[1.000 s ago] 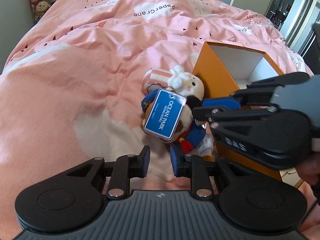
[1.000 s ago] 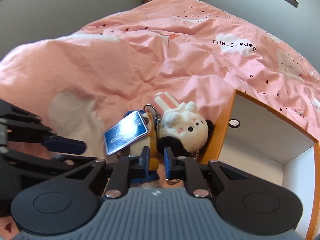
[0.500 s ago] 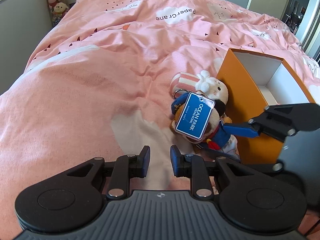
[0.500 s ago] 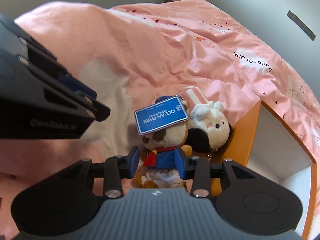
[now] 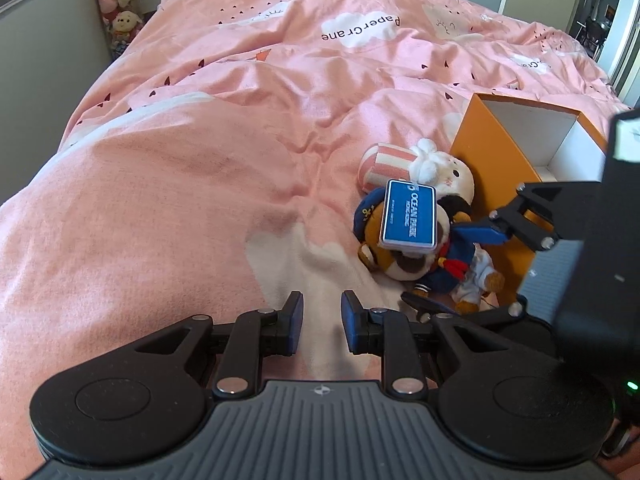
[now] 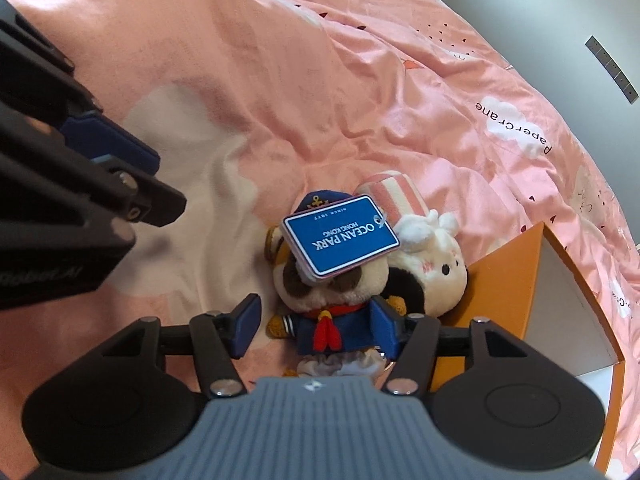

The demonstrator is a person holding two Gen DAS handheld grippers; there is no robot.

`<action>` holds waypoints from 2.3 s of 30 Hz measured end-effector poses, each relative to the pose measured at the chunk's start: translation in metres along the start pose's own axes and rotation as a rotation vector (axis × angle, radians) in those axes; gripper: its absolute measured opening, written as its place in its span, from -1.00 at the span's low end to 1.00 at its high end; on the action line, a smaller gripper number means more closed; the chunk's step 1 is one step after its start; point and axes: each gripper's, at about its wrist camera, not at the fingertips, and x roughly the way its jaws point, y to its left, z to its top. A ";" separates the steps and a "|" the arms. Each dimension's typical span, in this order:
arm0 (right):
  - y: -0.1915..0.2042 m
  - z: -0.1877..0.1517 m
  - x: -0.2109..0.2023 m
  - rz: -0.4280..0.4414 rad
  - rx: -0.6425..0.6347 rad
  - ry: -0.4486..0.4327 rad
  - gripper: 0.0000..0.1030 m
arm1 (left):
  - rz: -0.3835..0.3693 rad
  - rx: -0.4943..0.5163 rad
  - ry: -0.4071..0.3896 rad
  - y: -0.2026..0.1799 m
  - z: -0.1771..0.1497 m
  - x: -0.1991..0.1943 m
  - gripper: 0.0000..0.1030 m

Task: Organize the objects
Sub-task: 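Lift the red-panda plush with the right gripper and carry it over the box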

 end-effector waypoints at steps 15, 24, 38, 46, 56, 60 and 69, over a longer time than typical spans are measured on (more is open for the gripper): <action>-0.017 0.005 0.010 0.018 0.090 0.027 -0.18 | -0.004 0.000 0.000 0.000 0.001 0.000 -0.45; -0.069 -0.008 -0.007 0.240 0.415 0.028 -0.62 | -0.021 0.014 -0.001 -0.003 -0.001 0.001 -0.45; -0.015 -0.013 -0.018 0.013 0.047 0.049 0.09 | -0.040 0.013 -0.010 -0.004 -0.006 0.001 -0.45; -0.013 -0.002 0.011 0.024 0.067 0.138 0.09 | -0.050 0.008 -0.006 -0.003 -0.007 0.002 -0.45; -0.029 -0.010 0.000 0.074 0.159 0.104 -0.27 | -0.045 0.047 -0.018 -0.013 -0.003 -0.009 -0.33; -0.042 -0.017 -0.033 0.144 0.227 0.029 -0.28 | -0.070 0.114 -0.034 -0.020 0.004 -0.020 -0.32; -0.096 -0.039 -0.096 0.190 0.416 -0.133 -0.27 | -0.139 0.539 -0.088 -0.056 0.035 -0.041 -0.03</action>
